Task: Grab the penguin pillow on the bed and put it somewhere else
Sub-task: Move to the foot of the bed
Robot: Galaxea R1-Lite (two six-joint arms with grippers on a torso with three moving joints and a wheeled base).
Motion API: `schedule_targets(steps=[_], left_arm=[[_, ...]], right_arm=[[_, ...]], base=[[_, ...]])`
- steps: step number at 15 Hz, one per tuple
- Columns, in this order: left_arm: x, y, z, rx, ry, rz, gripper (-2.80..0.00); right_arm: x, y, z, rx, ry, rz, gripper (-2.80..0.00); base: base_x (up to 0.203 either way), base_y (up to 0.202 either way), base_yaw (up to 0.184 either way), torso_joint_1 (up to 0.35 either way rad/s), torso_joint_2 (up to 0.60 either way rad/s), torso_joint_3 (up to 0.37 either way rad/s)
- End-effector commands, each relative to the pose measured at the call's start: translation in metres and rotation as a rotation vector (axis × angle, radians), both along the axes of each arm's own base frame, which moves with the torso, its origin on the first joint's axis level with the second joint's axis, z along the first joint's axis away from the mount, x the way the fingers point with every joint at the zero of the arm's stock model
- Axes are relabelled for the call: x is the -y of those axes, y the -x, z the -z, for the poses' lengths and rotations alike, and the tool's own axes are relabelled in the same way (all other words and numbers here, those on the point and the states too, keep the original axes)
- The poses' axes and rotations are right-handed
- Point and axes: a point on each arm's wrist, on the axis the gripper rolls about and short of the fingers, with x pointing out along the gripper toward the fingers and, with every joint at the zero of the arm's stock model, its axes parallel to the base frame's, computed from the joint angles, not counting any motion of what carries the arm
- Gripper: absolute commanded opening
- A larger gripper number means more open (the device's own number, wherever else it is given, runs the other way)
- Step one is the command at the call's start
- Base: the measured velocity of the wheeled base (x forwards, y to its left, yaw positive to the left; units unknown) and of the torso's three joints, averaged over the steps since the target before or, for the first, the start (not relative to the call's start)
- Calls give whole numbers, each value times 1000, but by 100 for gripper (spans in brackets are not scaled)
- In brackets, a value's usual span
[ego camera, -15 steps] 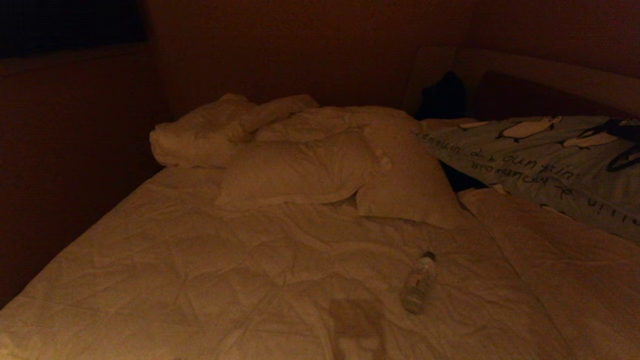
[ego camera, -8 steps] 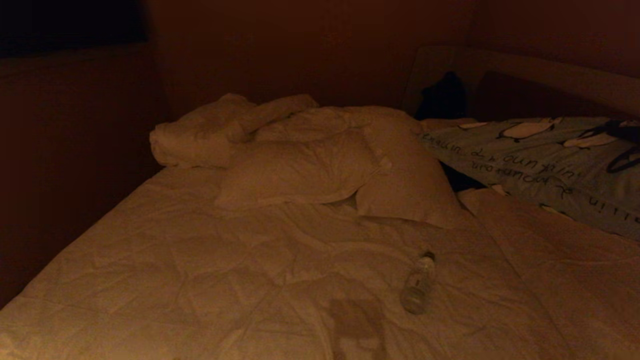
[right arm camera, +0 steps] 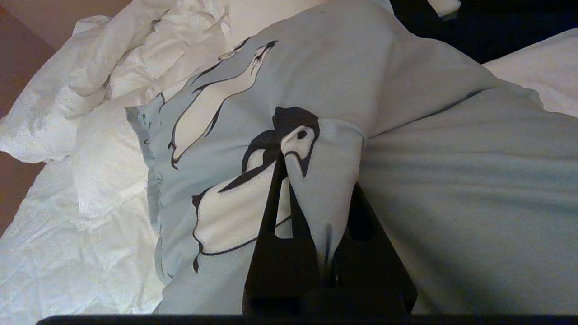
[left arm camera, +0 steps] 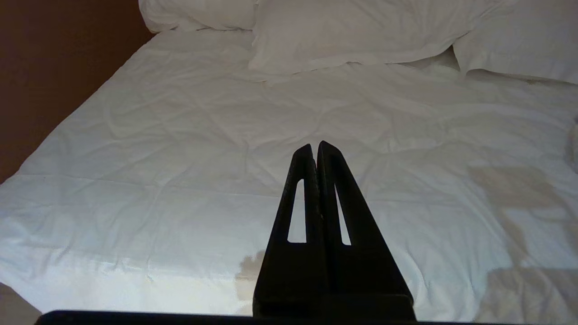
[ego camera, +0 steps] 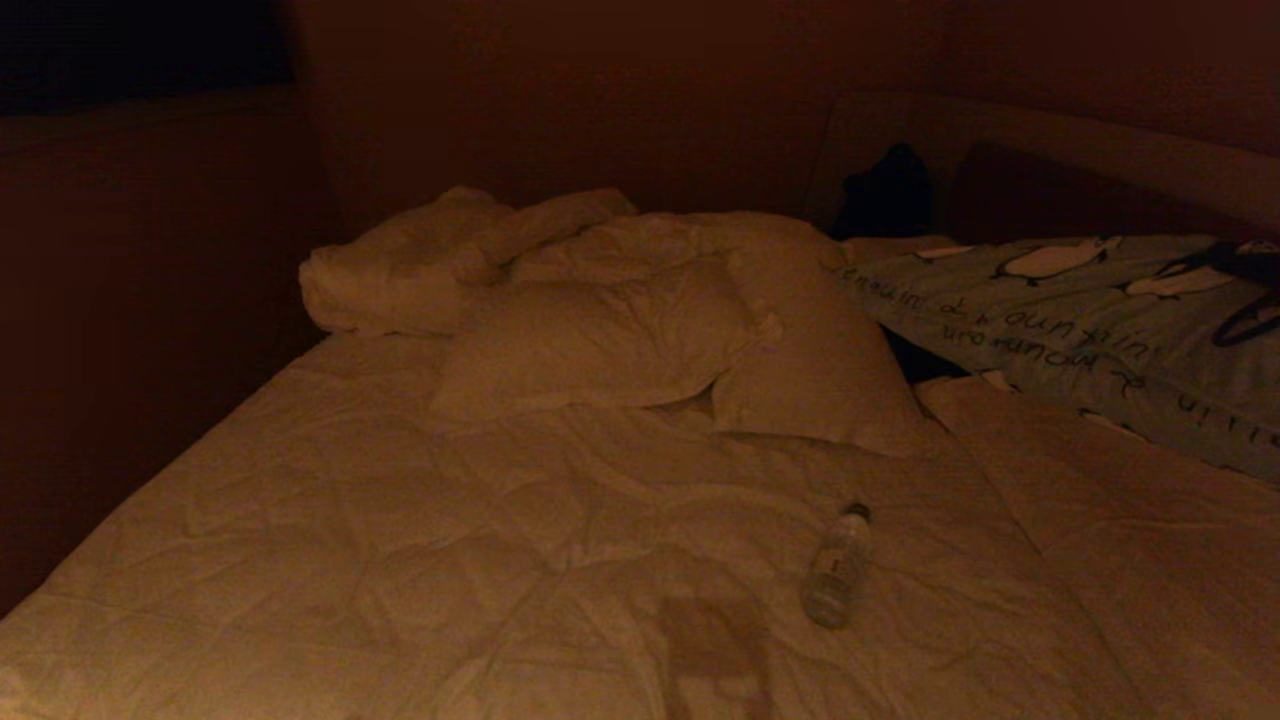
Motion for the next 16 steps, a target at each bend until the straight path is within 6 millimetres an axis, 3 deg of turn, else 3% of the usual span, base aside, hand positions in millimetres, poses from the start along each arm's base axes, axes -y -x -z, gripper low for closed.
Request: schedule_targets(steps=[1,6,16], left_arm=[[0,0,0,0,-1,-1,-280],[0,0,0,0,1,-1,-280],[0,0,0,-1,1,-1,-280]], right_arm=[[0,0,0,2,-2,-5,-280],[0,-1,1,-1,-4,-7,-280],[1,-2,2,-3,-6,-10,-280]], base=[[0,0,0,0,0,0],[1,17,-2,1,0,0],[0,190,-3,3,3,3]])
